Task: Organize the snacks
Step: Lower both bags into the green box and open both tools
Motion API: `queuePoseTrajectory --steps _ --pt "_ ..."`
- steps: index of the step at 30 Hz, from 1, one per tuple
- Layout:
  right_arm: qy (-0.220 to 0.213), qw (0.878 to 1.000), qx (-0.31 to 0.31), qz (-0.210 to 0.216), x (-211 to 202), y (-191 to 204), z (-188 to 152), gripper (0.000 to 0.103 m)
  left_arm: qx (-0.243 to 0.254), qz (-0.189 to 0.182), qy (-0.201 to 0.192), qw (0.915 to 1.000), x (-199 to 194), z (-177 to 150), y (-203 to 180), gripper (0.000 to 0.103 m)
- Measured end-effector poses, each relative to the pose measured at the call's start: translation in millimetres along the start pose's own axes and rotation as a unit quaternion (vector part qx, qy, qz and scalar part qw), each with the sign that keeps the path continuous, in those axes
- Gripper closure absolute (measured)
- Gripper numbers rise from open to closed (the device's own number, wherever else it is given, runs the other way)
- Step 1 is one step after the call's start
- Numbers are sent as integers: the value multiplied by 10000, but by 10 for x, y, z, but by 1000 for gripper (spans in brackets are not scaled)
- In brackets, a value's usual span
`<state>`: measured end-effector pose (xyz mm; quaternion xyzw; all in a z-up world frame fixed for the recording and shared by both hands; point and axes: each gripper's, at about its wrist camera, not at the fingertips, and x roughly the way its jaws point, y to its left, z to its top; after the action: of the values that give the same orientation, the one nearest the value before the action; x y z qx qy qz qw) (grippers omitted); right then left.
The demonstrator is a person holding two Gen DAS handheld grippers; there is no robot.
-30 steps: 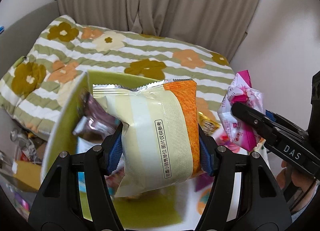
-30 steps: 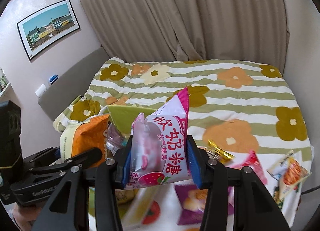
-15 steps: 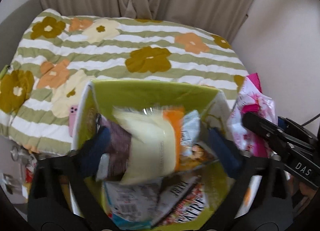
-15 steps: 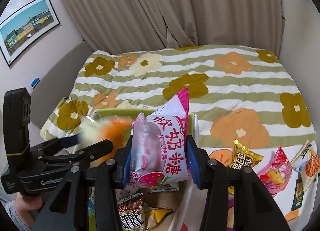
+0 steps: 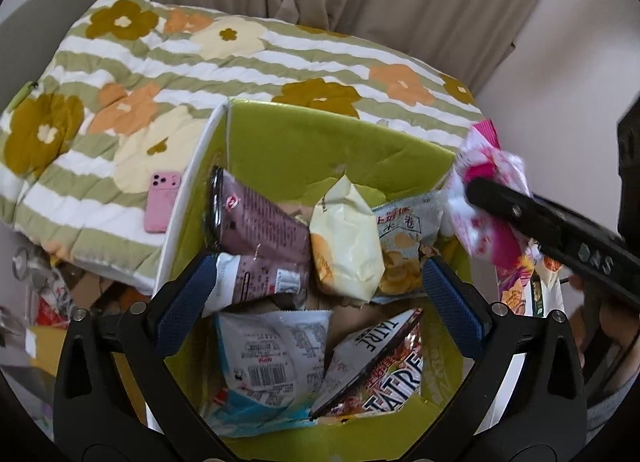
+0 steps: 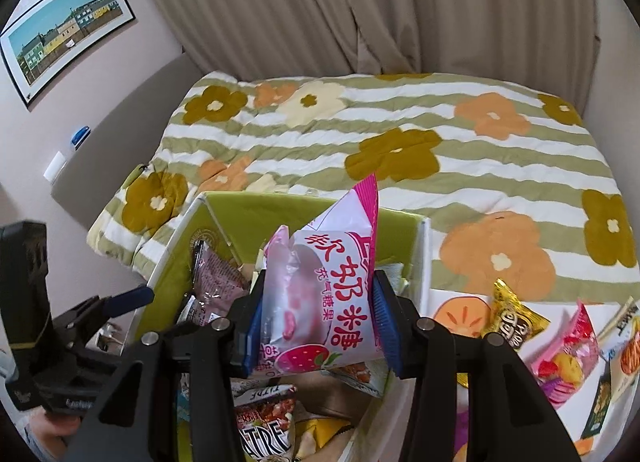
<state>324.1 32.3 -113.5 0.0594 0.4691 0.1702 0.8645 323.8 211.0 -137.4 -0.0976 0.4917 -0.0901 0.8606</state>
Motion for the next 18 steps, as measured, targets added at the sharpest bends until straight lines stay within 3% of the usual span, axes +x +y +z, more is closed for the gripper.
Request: queuePoseTrajectory --steps 3,5,7,8,18 --pt "70 10000 -43 -35 106 12 56 54 -7 74 3 10000 -15 -36 10 1" --pt "154 9998 -26 -110 174 26 75 42 -27 73 32 10000 -23 -79 16 1" --pt "79 10000 -4 -10 152 37 40 18 -47 106 51 9999 -32 -138 24 1" --pt "20 10000 5 19 127 40 17 15 -50 106 81 9999 -31 -158 22 1" --pt "-177 9998 -64 -10 -66 104 -161 13 -19 16 11 10000 -167 -276 -35 1"
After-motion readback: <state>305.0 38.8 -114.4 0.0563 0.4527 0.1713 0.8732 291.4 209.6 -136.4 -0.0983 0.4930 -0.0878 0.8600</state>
